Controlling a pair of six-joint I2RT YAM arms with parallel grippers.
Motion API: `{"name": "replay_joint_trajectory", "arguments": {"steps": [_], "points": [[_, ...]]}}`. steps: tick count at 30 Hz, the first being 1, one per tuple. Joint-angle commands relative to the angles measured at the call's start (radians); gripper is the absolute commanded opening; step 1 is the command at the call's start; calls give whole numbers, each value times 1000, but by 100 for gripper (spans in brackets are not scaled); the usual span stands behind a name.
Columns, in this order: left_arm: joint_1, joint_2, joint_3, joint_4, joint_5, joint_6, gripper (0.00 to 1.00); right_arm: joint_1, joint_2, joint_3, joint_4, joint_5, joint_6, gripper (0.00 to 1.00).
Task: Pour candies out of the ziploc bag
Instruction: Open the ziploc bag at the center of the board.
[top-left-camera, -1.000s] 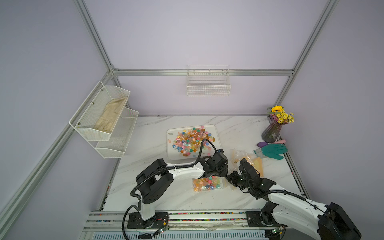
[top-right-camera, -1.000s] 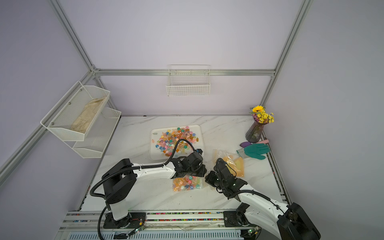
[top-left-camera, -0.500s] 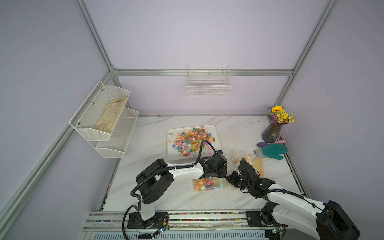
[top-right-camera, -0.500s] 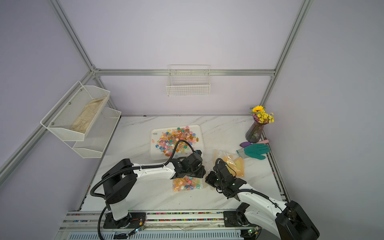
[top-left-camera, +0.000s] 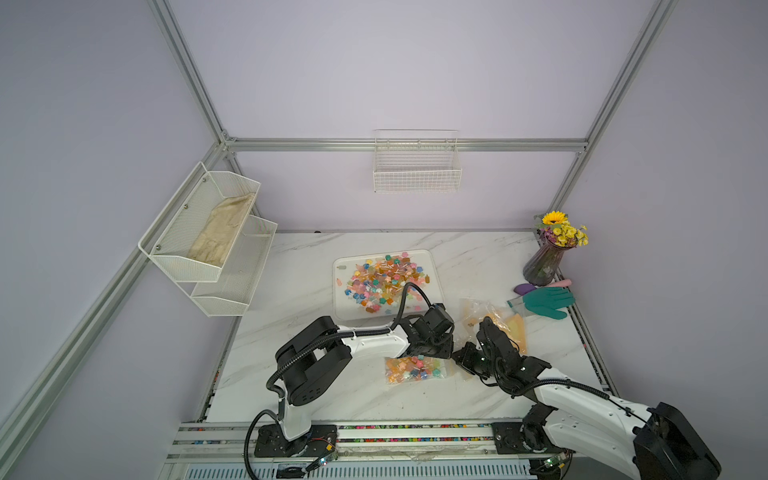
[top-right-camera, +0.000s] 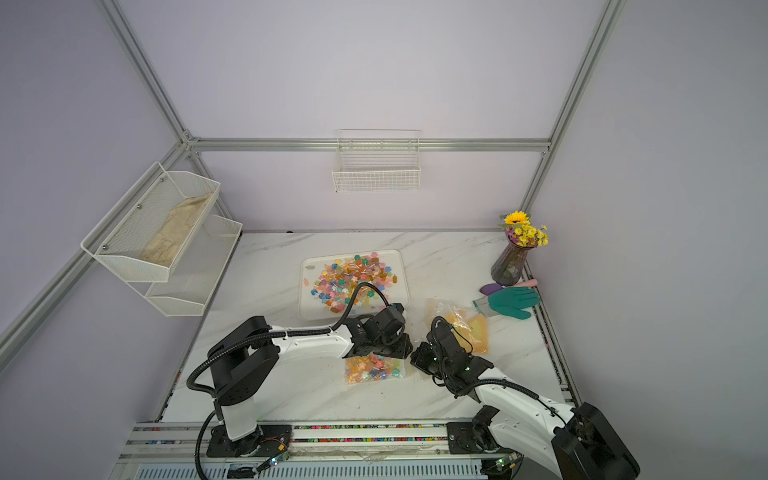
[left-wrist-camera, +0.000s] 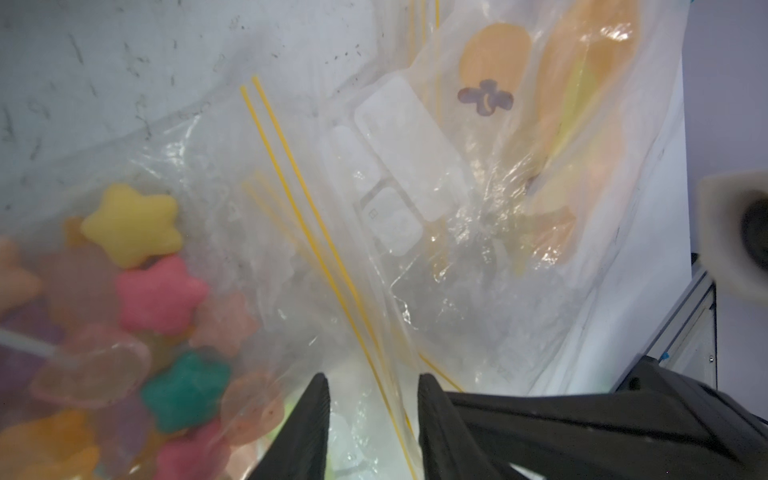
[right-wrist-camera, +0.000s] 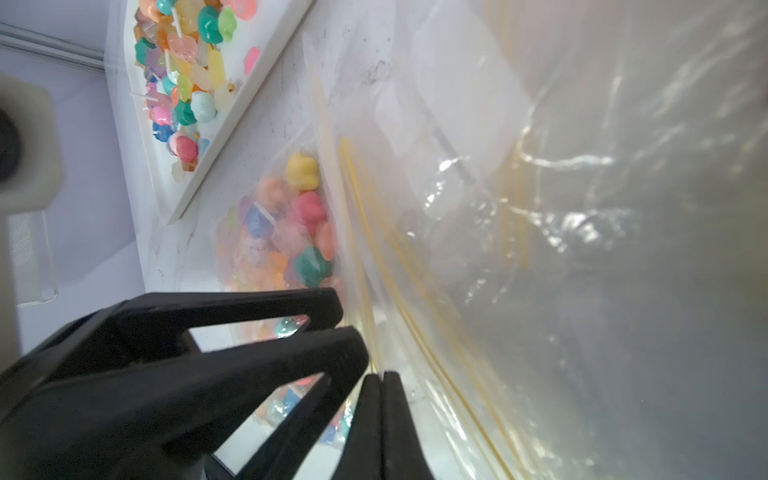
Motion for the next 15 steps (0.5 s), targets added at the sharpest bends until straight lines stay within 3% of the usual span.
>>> {"name": "replay_joint_trajectory", "arguments": {"steps": [1, 11, 15], "points": [[4, -18, -15, 20, 16, 8, 37, 2, -45, -10, 32, -7, 12, 0], [5, -13, -20, 39, 25, 10, 34, 1, -38, -12, 41, -8, 3, 0], [5, -10, -19, 44, 29, 14, 23, 1, -25, -6, 40, 3, 1, 0]]}}
